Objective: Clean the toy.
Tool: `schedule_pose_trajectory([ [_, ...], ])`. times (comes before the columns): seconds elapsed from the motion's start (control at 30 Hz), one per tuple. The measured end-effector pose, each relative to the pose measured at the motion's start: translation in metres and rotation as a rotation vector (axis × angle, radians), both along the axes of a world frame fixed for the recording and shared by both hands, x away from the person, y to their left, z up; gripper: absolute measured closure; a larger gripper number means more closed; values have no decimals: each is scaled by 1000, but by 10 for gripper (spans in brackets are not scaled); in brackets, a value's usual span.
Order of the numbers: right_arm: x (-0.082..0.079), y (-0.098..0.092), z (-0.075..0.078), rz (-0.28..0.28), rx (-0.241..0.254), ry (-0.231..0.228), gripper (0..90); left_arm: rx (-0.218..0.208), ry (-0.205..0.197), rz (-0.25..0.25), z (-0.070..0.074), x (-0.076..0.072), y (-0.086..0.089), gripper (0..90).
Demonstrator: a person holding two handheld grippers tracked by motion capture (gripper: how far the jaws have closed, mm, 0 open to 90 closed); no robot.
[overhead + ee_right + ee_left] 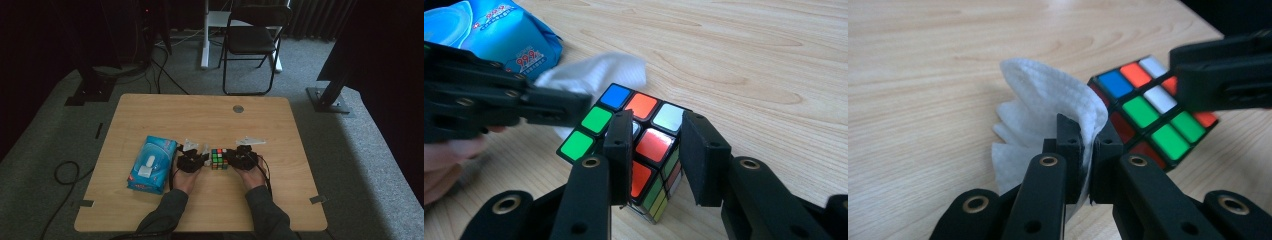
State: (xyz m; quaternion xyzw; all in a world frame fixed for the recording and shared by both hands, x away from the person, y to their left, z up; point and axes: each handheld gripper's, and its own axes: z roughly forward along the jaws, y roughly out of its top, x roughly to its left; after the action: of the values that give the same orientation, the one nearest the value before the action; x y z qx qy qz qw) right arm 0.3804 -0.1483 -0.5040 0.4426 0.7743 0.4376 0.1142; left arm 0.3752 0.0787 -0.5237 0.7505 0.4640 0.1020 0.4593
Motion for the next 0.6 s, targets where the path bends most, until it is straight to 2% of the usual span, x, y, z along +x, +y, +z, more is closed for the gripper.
schedule_pose_trajectory([
  [0.27,0,0,0,-1,4,-1,669,-26,-22,-4,9,-6,4,862],
  [0.6,0,0,0,-1,5,-1,669,-32,-40,-18,17,-12,3,861],
])
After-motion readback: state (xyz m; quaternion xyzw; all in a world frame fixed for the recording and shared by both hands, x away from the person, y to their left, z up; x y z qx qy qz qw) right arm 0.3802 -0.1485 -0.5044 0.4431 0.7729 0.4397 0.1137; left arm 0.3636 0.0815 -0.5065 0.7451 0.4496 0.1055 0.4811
